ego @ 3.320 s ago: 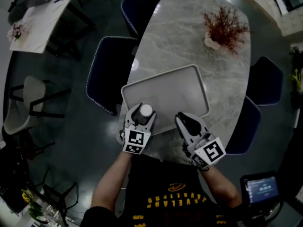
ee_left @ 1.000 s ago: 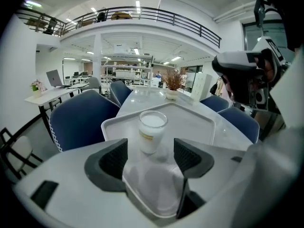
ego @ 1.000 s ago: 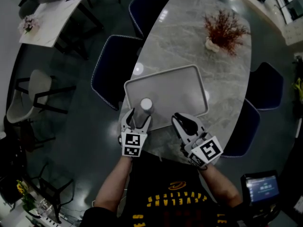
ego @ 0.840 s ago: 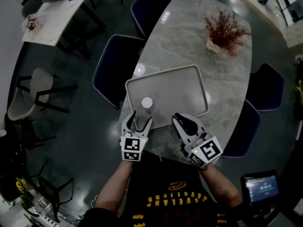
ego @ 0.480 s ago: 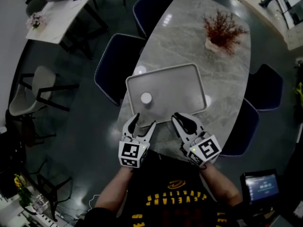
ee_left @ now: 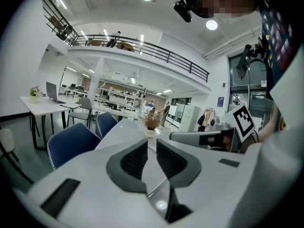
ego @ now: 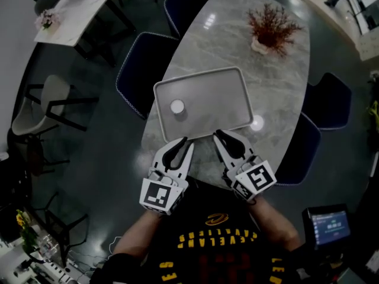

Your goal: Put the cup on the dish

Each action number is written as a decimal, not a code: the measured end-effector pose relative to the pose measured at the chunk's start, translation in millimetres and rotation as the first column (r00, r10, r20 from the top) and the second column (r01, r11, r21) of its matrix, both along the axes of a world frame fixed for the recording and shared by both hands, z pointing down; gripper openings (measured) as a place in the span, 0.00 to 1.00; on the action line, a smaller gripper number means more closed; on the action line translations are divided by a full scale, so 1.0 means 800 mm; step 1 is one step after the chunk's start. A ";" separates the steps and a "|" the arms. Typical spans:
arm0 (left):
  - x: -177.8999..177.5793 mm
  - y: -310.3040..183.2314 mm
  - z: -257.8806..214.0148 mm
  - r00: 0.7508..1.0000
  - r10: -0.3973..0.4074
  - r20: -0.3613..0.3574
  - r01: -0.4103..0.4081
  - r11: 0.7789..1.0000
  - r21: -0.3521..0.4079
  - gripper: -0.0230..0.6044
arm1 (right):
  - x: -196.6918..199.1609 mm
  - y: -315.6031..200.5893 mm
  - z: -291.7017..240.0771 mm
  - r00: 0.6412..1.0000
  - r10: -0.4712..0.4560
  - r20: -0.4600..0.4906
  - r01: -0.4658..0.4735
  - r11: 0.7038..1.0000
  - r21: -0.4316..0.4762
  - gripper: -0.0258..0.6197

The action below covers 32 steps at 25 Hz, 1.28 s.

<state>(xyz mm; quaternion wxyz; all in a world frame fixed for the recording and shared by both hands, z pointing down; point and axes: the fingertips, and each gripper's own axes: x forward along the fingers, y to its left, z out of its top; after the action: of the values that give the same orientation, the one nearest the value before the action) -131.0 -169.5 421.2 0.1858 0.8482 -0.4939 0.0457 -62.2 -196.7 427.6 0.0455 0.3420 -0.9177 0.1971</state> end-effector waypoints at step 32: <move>0.033 -0.013 -0.069 1.000 0.002 -0.031 0.000 0.997 0.076 0.04 | 0.014 0.003 -0.066 1.000 -0.010 0.001 0.010 0.991 0.133 0.11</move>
<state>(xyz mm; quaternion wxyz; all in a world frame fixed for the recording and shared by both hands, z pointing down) -104.7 -180.2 366.2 0.1613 0.8556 -0.4917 0.0138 -50.9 -194.2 374.9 0.0227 0.3393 -0.9306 0.1357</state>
